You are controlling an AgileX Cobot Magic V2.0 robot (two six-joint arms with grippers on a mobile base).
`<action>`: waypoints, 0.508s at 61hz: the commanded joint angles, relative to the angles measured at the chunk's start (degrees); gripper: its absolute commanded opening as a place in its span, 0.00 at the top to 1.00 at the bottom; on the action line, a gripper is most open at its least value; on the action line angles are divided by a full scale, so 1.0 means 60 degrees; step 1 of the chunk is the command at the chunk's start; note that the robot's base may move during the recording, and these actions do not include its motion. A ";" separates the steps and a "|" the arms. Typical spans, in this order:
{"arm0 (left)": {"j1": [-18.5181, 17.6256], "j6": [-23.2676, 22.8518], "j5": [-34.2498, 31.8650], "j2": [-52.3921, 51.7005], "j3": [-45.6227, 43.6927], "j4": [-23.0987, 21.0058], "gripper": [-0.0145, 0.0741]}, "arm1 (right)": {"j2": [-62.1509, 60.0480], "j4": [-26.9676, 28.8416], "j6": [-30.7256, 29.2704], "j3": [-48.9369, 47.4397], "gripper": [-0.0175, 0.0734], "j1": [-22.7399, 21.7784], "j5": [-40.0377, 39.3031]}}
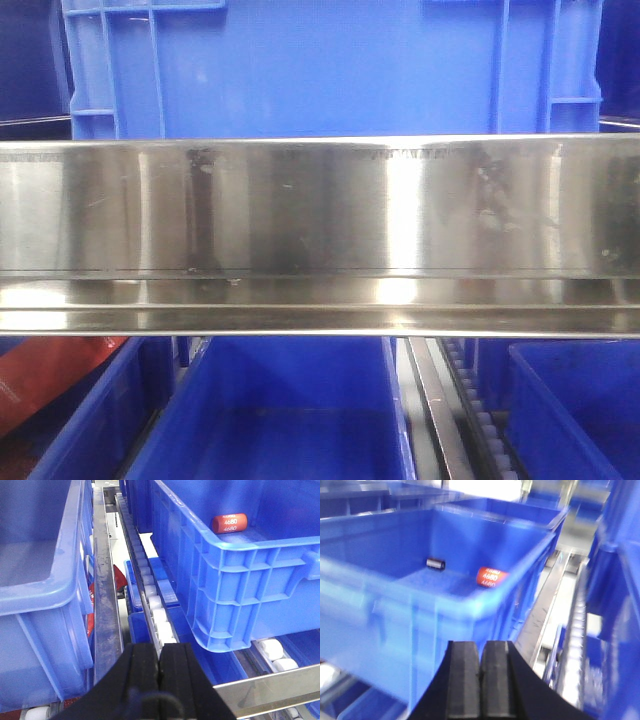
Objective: Place cylindrical capacitor in blue bin on shelf
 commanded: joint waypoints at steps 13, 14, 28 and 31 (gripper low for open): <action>0.0034 -0.0076 -0.0175 -0.0037 0.0026 -0.0071 0.96 | -0.1834 -0.0045 0.0016 0.1730 0.98 -0.0060 -0.1073; 0.0034 -0.0076 -0.0175 -0.0037 0.0026 -0.0071 0.96 | -0.1880 -0.0045 0.0016 0.1747 0.98 -0.0060 -0.1099; 0.0034 -0.0076 -0.0175 -0.0037 0.0026 -0.0071 0.96 | -0.1883 -0.0045 0.0016 0.1748 0.98 -0.0060 -0.1140; 0.0034 -0.0076 -0.0175 -0.0037 0.0026 -0.0071 0.96 | -0.1883 -0.0045 0.0016 0.1748 0.98 -0.0060 -0.1140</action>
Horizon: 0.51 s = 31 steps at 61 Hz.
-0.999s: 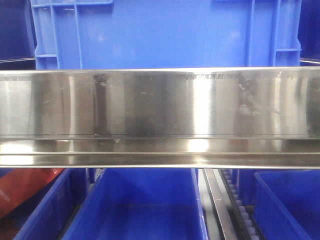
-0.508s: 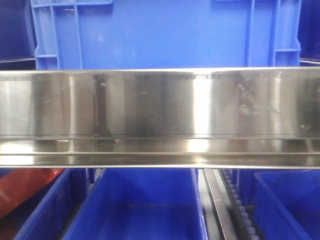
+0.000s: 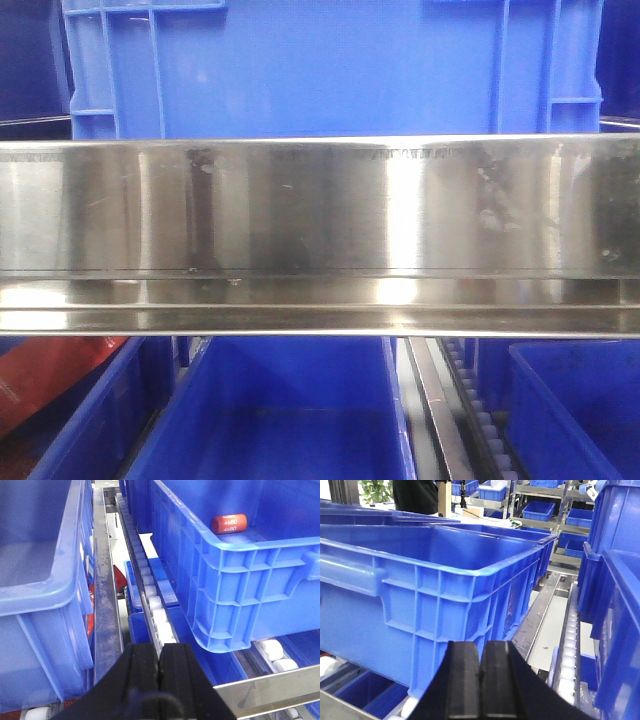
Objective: Place cylindrical capacitor in blue bin on shelf
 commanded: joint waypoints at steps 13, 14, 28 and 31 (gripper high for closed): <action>0.0034 -0.0076 -0.0158 -0.0037 0.0026 -0.0067 0.96 | -0.0044 -0.0045 -0.0003 0.0044 0.98 -0.0060 -0.0248; 0.0034 -0.0076 -0.0158 -0.0037 0.0026 -0.0067 0.96 | -0.0044 -0.0045 -0.0003 0.0044 0.98 -0.0060 -0.0248; 0.0057 -0.0076 -0.0179 -0.0124 0.0041 -0.0025 0.96 | -0.0044 -0.0045 -0.0003 0.0044 0.98 -0.0060 -0.0248; 0.0247 -0.0076 -0.0328 -0.0363 0.0189 -0.0012 0.96 | -0.0044 -0.0045 -0.0003 0.0044 0.98 -0.0060 -0.0248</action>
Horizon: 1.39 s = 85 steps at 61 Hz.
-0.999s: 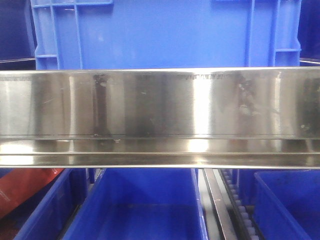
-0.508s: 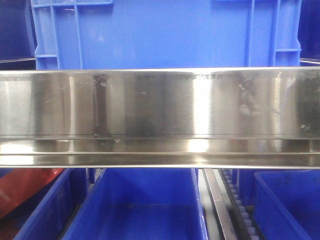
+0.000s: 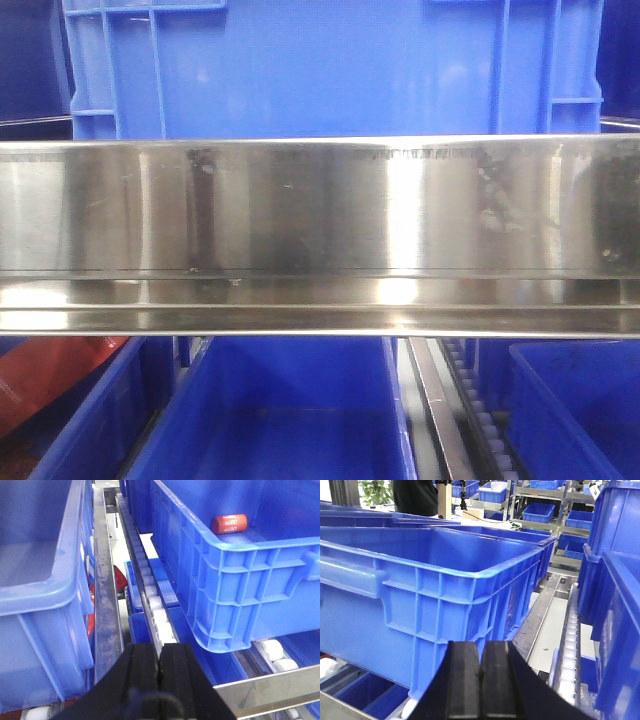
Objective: Place cylindrical capacitor in blue bin on shelf
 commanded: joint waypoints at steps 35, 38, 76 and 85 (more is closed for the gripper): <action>0.2345 0.0000 -0.5423 -0.4914 0.6684 -0.0065 0.96 | -0.0044 -0.0045 -0.0003 0.0044 0.98 -0.0060 -0.0243; 0.2345 0.0000 -0.5891 -0.5148 0.7230 -0.0048 0.96 | -0.0044 -0.0045 -0.0003 0.0044 0.98 -0.0060 -0.0243; 0.1914 0.0000 -0.8025 -0.5168 0.9234 -0.0025 0.96 | -0.0044 -0.0045 -0.0003 0.0044 0.98 -0.0060 -0.0302; 0.1914 0.0000 -0.8061 -0.5168 0.9234 -0.0025 0.96 | -0.0044 -0.0045 -0.0003 0.0044 0.98 -0.0060 -0.0302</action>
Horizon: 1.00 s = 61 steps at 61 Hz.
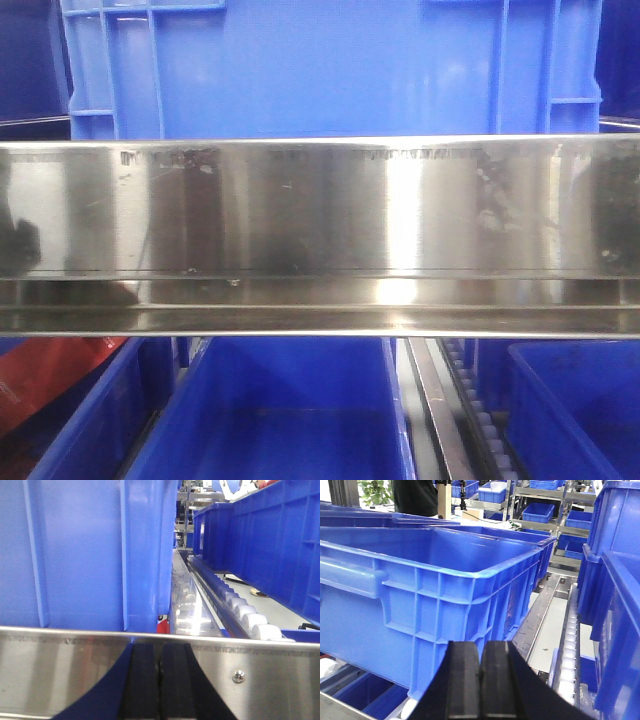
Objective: Place cylindrical capacitor in blue bin on shelf
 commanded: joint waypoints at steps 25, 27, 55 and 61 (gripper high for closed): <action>-0.0075 0.0000 -0.0217 -0.0046 -0.0016 -0.0025 0.96 | -0.0044 -0.0045 -0.0003 0.0044 0.98 -0.0060 -0.0285; -0.0075 0.0000 -0.0217 -0.0046 -0.0016 -0.0025 0.96 | -0.0044 -0.0045 -0.0003 0.0044 0.98 -0.0060 -0.0285; -0.0075 0.0000 -0.0217 -0.0046 -0.0016 -0.0025 0.96 | -0.0472 -0.0064 -0.0003 0.0576 0.98 -0.1293 -0.0362; -0.0075 0.0000 -0.0217 -0.0046 -0.0016 -0.0025 0.96 | -0.0996 -0.0064 -0.0003 0.1043 0.98 -0.2182 -0.0380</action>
